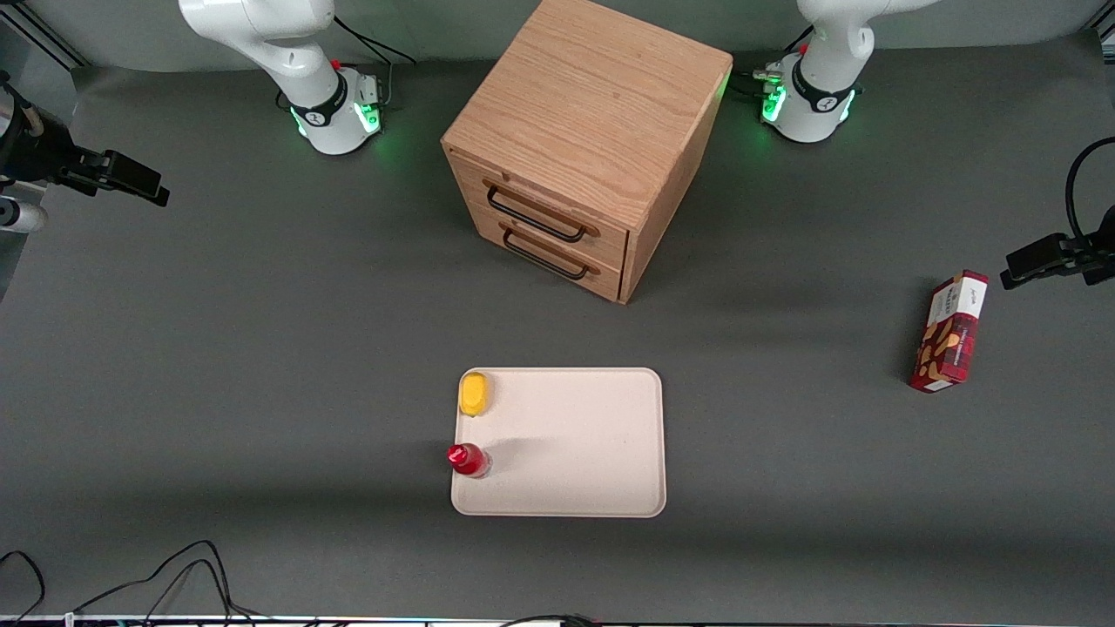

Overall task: Open upper drawer
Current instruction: 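Move the right gripper toward the black handle of the upper drawer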

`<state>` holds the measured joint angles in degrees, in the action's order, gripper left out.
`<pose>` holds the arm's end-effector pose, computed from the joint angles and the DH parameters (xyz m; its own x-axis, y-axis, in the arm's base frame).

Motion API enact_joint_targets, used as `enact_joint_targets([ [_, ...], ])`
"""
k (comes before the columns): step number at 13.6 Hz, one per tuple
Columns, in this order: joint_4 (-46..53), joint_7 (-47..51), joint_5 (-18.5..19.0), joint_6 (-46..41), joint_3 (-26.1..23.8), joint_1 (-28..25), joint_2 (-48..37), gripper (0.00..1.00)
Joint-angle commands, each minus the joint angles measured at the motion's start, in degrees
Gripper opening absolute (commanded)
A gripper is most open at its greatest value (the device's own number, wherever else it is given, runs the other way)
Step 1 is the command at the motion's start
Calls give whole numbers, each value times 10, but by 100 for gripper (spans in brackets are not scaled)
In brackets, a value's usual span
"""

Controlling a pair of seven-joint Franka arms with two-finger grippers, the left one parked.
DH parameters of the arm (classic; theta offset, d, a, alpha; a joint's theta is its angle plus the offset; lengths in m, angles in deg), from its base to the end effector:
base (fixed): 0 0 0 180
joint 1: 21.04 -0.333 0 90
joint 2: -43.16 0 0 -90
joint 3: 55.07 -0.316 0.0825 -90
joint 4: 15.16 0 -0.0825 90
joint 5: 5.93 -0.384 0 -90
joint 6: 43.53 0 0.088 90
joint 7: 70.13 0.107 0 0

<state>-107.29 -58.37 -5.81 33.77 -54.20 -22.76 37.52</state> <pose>0.4990 0.0067 0.6417 0.9693 -0.1896 -0.1562 -0.1867 -0.9819 0.0331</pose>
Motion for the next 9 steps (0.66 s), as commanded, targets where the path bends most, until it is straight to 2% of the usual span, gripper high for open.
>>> enact_joint_targets([
  [1,20,10,11,-16,-4,0,4,100],
  [7,42,-2,4,-15,-8,-9,22,100],
  [9,50,-43,-6,-23,-37,-20,19,100],
])
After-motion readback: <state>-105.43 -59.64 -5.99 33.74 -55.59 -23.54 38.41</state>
